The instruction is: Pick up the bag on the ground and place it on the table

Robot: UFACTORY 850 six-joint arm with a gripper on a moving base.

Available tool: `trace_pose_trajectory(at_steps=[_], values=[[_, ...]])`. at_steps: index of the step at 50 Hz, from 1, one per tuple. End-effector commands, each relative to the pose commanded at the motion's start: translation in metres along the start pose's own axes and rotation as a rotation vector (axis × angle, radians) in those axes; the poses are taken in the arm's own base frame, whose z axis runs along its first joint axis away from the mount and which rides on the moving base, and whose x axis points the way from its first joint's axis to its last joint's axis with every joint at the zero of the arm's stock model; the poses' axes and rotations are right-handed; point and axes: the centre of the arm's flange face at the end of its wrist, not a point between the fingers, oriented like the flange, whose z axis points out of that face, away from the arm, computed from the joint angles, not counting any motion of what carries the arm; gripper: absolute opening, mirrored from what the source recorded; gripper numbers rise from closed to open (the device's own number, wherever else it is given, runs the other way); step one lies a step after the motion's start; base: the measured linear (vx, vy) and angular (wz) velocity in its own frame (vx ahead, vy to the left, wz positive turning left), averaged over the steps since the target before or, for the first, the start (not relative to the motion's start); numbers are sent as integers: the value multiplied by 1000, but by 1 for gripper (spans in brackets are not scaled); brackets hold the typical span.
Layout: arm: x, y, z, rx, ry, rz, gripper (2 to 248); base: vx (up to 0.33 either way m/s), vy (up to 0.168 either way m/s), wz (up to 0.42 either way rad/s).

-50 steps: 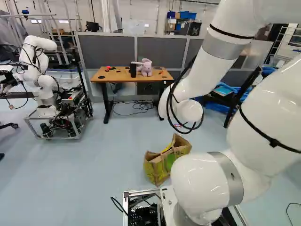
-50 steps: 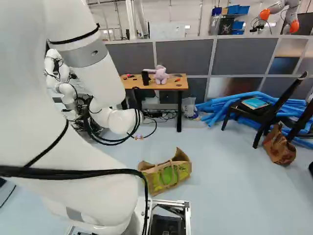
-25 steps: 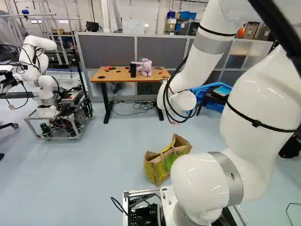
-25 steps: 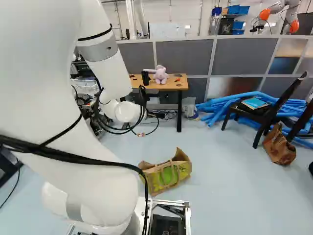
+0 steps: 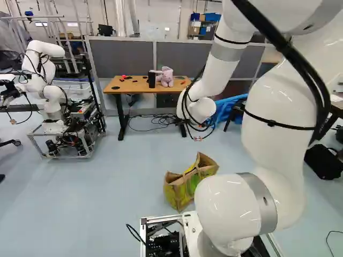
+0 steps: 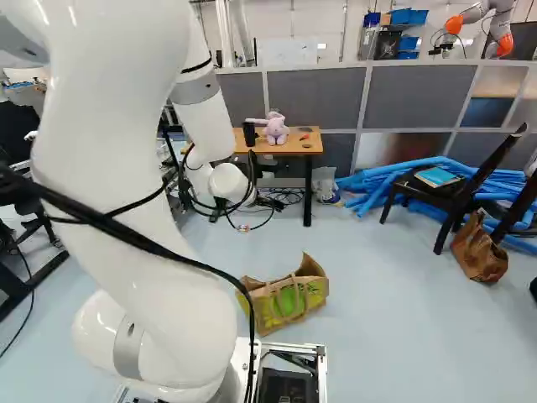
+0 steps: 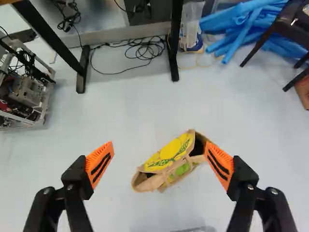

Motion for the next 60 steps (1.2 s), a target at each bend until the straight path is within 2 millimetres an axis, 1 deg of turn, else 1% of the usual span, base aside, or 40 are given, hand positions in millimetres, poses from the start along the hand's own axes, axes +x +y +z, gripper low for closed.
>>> trace_pose_trajectory(at_steps=[32, 42, 60], values=[[7, -8, 76, -17, -280, 52, 247, 0, 0, 0], [3, -6, 93, -24, -364, 75, 247, 0, 0, 0], [-9, 0, 119, -36, -501, 119, 247, 0, 0, 0]])
